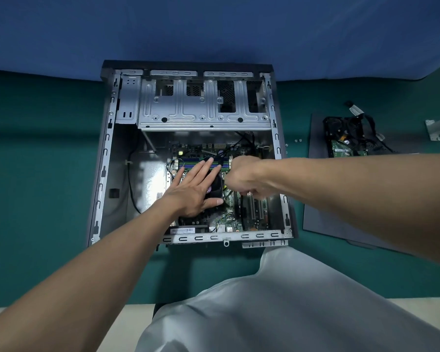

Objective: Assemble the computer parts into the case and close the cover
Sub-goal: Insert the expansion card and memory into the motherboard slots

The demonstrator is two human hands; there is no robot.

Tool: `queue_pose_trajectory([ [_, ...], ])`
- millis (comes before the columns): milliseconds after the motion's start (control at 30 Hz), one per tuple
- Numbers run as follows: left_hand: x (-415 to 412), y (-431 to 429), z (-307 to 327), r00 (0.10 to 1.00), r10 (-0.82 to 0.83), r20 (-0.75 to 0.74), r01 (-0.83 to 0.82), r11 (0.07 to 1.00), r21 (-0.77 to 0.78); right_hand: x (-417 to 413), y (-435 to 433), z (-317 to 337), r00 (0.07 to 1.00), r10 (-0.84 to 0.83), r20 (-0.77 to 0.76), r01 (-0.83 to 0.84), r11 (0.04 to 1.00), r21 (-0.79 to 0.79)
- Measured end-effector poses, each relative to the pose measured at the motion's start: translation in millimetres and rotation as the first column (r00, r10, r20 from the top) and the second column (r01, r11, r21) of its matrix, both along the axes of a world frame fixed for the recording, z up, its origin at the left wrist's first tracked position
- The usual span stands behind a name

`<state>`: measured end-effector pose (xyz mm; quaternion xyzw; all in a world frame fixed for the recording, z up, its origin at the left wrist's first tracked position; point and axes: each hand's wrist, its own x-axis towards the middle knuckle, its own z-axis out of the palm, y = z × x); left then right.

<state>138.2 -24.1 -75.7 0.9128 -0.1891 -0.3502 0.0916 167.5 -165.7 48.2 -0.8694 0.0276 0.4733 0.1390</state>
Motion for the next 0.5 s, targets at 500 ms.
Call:
queue_pose_trajectory([
  [500, -0.2, -1.0, 2.2, 1.0, 0.003, -0.007, -0.003, 1.0, 0.003, -14.4, 4.1, 9.5, 0.822, 0.523, 0.226, -0.494, 0.852, -0.174],
])
